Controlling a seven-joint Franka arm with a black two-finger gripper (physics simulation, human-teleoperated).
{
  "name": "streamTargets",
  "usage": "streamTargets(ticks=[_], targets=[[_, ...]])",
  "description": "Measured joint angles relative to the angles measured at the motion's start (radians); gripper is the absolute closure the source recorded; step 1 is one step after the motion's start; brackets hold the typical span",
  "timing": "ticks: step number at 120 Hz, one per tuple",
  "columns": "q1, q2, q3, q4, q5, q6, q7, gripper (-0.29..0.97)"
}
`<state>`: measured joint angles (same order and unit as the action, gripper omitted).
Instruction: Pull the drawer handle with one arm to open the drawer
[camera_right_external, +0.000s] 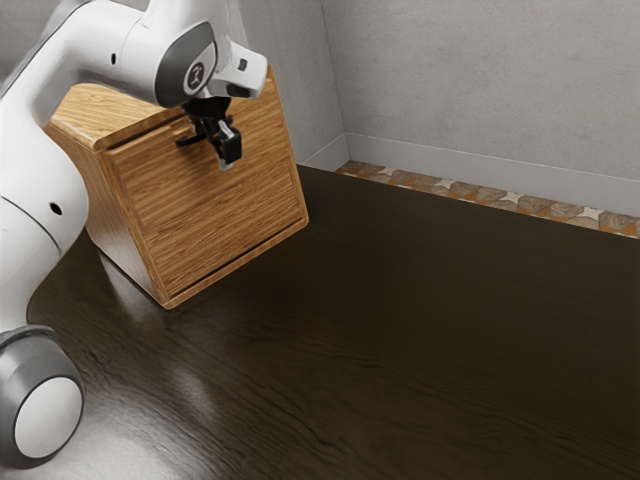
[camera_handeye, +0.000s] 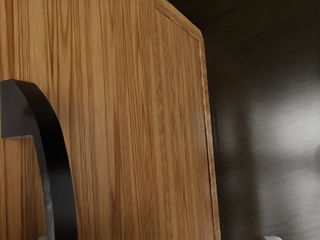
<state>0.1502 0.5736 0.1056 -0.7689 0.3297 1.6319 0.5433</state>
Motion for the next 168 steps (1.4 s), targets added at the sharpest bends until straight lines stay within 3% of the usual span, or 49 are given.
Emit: streamTargets(ticks=[168], targets=[[-0.1, -0.019, -0.052, 0.026, -0.013, -0.102, -0.134, 0.26]])
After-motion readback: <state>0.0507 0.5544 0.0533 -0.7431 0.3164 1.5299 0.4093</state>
